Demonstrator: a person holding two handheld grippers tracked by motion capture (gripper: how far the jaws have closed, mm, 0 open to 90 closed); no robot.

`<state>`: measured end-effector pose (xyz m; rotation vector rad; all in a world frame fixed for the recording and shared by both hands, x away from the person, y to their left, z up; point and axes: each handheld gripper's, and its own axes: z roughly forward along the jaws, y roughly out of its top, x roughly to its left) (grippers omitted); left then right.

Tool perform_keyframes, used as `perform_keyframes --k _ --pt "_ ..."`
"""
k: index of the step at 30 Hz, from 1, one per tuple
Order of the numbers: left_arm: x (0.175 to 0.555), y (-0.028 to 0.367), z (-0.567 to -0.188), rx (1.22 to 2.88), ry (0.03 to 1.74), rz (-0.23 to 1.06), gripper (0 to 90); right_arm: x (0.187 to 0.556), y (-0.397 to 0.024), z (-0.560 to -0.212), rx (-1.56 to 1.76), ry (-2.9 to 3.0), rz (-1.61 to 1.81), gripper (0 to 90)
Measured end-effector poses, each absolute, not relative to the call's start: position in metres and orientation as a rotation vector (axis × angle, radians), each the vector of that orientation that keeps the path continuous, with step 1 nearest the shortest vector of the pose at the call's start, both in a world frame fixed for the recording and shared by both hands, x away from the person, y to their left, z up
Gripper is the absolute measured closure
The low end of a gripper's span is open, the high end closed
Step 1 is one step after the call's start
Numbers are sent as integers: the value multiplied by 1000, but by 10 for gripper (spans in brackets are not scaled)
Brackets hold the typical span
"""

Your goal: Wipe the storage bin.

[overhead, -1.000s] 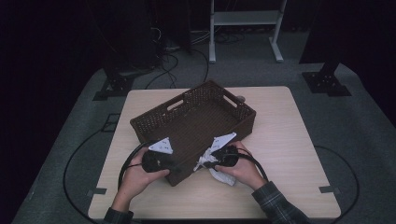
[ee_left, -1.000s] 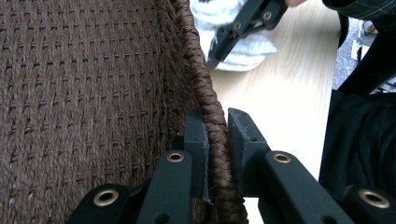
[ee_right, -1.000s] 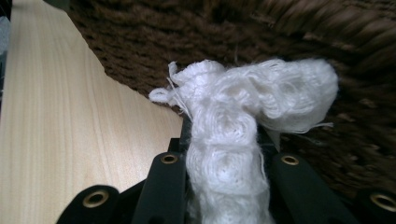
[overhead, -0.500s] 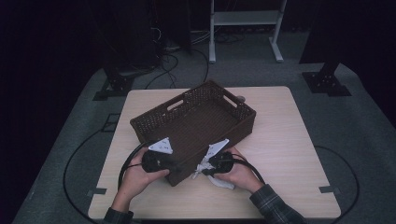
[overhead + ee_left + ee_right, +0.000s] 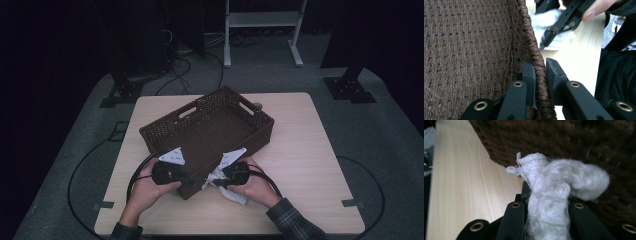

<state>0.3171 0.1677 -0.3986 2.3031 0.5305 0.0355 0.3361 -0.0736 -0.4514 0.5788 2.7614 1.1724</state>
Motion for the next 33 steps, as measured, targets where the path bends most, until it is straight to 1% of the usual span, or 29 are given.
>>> perform_keyframes --k 8,19,25,33 --pt "317 168 -398 2306 530 35 778 329 -75 -427 556 2700 1260 751" --pt "317 167 -399 2305 535 31 778 318 -74 -404 497 2646 1363 752" --pt "317 167 -398 2307 532 37 778 319 -70 -410 495 2667 1339 753" --pt "317 167 -398 2308 530 39 777 323 -61 -437 508 2738 1268 753"
